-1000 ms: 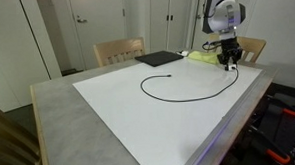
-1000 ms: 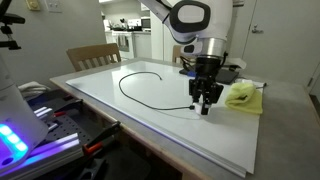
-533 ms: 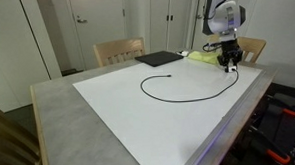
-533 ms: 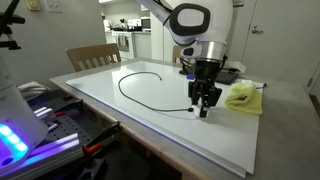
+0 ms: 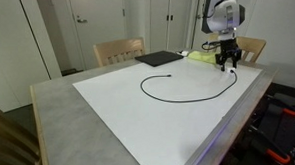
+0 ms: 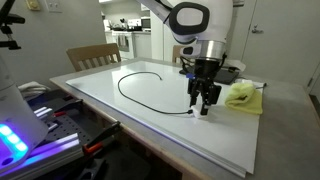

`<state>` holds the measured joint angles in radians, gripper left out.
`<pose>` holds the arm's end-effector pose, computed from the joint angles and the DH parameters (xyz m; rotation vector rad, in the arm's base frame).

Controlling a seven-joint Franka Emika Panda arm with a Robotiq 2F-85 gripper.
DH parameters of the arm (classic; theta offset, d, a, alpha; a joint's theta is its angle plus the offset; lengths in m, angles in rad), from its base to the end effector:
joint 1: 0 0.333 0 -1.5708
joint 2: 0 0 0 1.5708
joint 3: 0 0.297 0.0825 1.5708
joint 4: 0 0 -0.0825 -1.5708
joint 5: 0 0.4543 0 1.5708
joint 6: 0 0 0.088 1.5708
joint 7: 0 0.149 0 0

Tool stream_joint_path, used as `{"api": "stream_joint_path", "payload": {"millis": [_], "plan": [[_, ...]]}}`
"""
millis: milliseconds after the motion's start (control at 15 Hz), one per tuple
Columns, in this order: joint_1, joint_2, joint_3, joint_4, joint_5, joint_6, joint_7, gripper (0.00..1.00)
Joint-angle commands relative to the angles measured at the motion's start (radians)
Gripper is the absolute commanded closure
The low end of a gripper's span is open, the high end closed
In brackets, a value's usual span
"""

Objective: Straighten the cable

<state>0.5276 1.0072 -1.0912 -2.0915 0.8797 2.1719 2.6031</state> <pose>0.4435 -0.3589 0.0577 -0.8013 -2.7700 0.1915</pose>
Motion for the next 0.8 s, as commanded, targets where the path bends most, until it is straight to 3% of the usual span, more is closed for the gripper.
{"api": "stream_joint_path", "payload": {"millis": [0, 267, 467, 533, 733], "plan": [[0.056, 0.031, -0.06, -0.008, 0.044, -0.04, 0.0, 0.01], [0.129, 0.032, -0.137, -0.009, 0.005, -0.125, 0.0, 0.0], [0.172, -0.027, -0.145, 0.002, -0.07, -0.157, -0.033, 0.0], [0.15, -0.122, -0.091, -0.001, -0.177, -0.106, 0.004, 0.0], [0.172, -0.211, -0.019, -0.002, -0.346, -0.076, -0.017, 0.0]]}}
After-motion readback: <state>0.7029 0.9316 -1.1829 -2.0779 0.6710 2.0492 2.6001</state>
